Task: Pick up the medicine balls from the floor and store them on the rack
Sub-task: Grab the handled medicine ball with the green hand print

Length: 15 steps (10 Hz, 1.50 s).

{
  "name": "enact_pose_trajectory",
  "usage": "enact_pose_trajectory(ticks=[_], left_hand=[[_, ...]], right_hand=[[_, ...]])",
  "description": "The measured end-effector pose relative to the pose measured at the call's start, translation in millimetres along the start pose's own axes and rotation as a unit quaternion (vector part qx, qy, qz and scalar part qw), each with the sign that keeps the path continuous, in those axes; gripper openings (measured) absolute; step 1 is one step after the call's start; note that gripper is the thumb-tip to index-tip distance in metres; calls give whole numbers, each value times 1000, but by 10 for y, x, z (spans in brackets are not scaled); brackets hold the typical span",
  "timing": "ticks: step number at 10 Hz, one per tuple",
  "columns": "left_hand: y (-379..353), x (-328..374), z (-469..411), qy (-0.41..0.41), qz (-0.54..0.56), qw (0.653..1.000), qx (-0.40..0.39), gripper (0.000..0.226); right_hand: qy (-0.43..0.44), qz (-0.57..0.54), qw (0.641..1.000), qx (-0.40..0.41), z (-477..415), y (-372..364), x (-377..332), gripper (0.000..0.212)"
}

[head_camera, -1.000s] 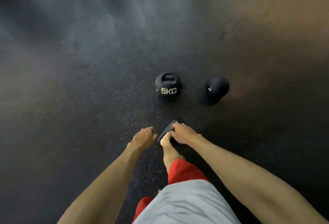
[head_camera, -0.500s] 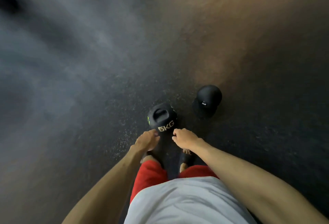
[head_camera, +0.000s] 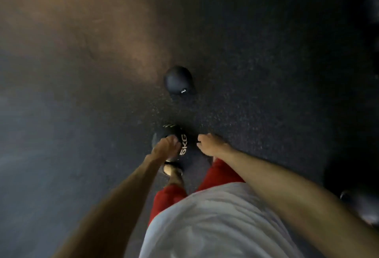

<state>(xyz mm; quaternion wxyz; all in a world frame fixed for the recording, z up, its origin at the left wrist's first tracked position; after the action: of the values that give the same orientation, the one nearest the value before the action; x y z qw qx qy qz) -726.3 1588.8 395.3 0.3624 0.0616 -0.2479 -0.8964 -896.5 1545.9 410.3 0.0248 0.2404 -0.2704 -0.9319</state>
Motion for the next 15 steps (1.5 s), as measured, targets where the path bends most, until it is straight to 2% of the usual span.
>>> enact_pose_trajectory(ticks=[1,2,3,4,6,8,9,11,12,13,14,15], left_hand=[[43,-139,-143,-42,-88,995,-22,35],[22,-180,-184,-66,-137,988,-14,36],[-5,-191,-195,-140,-220,965,-17,36],[-130,-243,-254,-163,-227,959,-47,34],[-127,-463,-429,-164,-293,941,-47,34],[-299,-589,-822,-183,-340,921,-57,30],[-547,-676,-1279,-183,-369,907,-92,31],[-903,-811,-2481,-173,-440,872,-126,31],[-1005,-814,-2951,-160,-439,876,-121,32],[-1189,-807,-3639,-113,-418,895,-109,41],[-1268,-781,-4012,-67,-369,922,-100,53],[-1433,-807,-4352,21,-256,961,-108,67]], right_hand=[[-41,-66,996,46,137,-267,-74,37],[-73,-82,992,61,198,-547,-68,36],[-96,-156,978,95,199,-929,-138,33],[-113,-202,967,108,147,-1220,-201,32],[-118,-268,949,115,-139,-1856,-461,36],[-145,-354,914,137,-492,-2449,-552,36],[-201,-418,871,164,-827,-2744,-474,39],[-285,-464,820,177,-1630,-3319,-315,38],[-296,-479,806,181,-1981,-3505,-228,36],[-323,-503,777,195,-2490,-3791,-40,39],[-324,-468,797,203,-2809,-3831,61,52],[-318,-326,863,217,-3093,-3728,172,60]])
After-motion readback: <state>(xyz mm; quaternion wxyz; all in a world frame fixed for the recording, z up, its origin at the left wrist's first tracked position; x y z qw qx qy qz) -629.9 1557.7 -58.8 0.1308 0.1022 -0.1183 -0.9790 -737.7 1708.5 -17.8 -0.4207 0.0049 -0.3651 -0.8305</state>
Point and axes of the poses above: each hand's wrist, its own z-axis away from the middle knuckle, its own y-axis out of the back of the hand, x = y × z, the point moved 10 cm from there along -z, towards the middle knuckle, and after that the axes turned 15 degrees about y, right-handed, at the moved point
